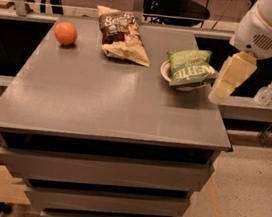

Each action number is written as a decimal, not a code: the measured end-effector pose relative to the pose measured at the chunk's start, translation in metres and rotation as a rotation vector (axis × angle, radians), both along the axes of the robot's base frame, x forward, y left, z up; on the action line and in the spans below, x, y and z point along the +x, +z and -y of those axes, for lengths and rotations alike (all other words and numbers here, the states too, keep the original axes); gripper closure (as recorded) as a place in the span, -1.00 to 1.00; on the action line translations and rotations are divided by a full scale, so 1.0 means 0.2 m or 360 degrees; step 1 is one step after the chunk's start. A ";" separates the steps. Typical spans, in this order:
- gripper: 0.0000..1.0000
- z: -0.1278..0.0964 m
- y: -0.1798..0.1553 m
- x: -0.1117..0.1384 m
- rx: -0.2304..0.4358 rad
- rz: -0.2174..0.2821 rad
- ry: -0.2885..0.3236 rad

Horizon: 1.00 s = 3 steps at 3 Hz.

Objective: Pick green jalapeno chip bag from paper bowl and place on counter

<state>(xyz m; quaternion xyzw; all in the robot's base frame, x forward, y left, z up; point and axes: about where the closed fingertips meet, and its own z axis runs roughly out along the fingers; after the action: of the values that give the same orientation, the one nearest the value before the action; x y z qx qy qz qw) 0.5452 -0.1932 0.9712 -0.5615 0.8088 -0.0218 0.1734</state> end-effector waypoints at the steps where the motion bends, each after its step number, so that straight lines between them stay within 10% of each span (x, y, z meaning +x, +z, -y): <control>1: -1.00 -0.07 -0.10 0.22 -0.0029 -0.0030 -0.0068; 3: -1.00 -0.10 -0.27 0.45 -0.0102 -0.0075 -0.0191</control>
Offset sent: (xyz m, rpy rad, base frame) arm 0.1049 0.0316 -0.0630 -0.1314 0.0648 -0.1150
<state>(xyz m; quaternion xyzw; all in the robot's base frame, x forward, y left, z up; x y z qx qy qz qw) 0.6357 -0.1729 0.9181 -0.5176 0.8438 -0.0447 0.1346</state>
